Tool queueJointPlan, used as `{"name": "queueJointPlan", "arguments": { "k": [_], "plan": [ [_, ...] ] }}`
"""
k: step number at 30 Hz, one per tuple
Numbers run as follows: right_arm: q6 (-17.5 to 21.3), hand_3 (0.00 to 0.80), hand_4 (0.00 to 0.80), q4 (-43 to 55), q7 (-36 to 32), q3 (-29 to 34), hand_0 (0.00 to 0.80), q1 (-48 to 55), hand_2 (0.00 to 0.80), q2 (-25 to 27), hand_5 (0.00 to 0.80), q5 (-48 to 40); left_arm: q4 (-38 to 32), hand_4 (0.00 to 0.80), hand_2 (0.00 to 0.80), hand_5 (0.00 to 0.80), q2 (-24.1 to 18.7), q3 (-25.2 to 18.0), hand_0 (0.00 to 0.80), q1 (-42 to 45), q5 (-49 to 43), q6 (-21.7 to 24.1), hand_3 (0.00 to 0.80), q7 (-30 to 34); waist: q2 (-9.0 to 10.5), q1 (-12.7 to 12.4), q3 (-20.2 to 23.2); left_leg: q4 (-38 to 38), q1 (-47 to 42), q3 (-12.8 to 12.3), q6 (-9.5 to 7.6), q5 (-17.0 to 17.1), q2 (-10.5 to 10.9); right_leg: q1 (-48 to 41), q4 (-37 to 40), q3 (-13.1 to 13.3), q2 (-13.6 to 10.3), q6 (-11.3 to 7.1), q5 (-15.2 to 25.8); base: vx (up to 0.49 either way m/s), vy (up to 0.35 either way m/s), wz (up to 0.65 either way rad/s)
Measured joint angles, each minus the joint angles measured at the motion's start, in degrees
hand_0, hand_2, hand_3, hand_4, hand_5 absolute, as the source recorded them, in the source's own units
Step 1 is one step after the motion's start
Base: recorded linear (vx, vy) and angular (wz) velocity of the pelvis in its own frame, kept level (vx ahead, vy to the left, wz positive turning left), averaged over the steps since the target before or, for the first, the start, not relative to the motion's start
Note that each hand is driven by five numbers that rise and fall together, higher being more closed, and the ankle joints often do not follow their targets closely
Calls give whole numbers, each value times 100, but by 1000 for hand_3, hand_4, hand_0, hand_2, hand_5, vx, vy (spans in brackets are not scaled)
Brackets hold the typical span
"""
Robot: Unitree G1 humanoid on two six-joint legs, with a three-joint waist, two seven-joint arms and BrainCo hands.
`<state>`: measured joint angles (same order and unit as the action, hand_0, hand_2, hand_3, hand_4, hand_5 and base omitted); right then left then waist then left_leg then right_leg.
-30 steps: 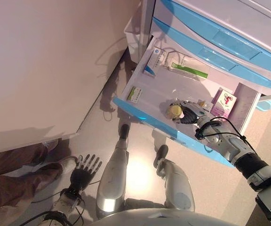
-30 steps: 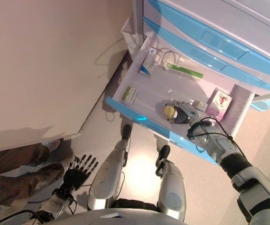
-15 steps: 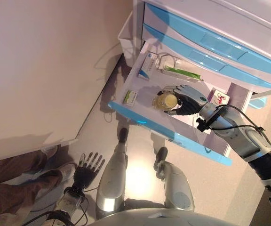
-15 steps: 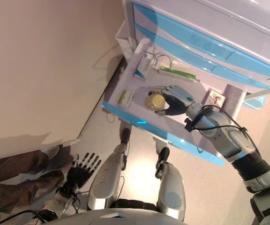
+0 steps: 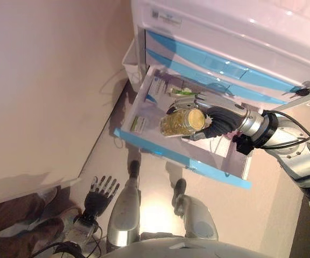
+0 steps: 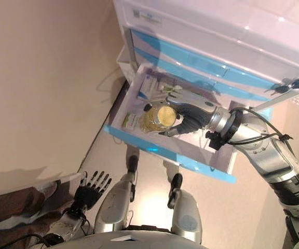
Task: Open the drawer and pick up the medicine
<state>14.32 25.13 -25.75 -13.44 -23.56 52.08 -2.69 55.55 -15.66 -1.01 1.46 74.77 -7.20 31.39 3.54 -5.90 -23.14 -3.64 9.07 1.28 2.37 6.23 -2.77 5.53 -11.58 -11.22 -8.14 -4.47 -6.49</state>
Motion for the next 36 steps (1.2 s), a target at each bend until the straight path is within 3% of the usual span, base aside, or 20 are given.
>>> {"name": "queueJointPlan", "arguments": {
  "k": [9, 17, 29, 36],
  "plan": [
    [-800, 800, 800, 29, -256, 600, 800, -358, 800, 60, 800, -1257, 229, 0, 0, 0, 154, -149, 0, 441, -8, 88, 0, -3, 12, 44, 485, 19, -158, -99, 44, -92, -49, -146, 175, 135, 82, 23, 46, 63, -13, -9],
    [-1428, 800, 800, -385, -163, 650, 800, -818, 800, 65, 800, -2192, 503, 0, 0, 0, 160, -388, 0, 688, -63, 96, 0, 3, 61, 22, 965, 204, -457, -131, 67, -122, -102, -440, 412, 134, 102, 27, 65, 66, 4, -1],
    [-2088, 800, 800, -1757, 996, 690, 800, -1671, 800, 69, 800, -2679, 602, 0, 0, 0, 158, -471, 0, 757, -279, -50, 0, -74, 92, -35, 1314, 319, -675, -124, 78, -129, -99, -712, 629, 102, 118, 11, 88, 59, -1, 0],
    [-2558, 800, 800, -3325, 1783, 355, 800, -2476, 800, 88, 800, -2698, 606, 0, 0, 0, 161, -560, 0, 787, -297, -156, 0, -256, 89, -85, 1485, 390, -753, -123, 79, -129, -102, -830, 765, 91, 133, 9, 131, 45, 4, 0]
  ]
}}
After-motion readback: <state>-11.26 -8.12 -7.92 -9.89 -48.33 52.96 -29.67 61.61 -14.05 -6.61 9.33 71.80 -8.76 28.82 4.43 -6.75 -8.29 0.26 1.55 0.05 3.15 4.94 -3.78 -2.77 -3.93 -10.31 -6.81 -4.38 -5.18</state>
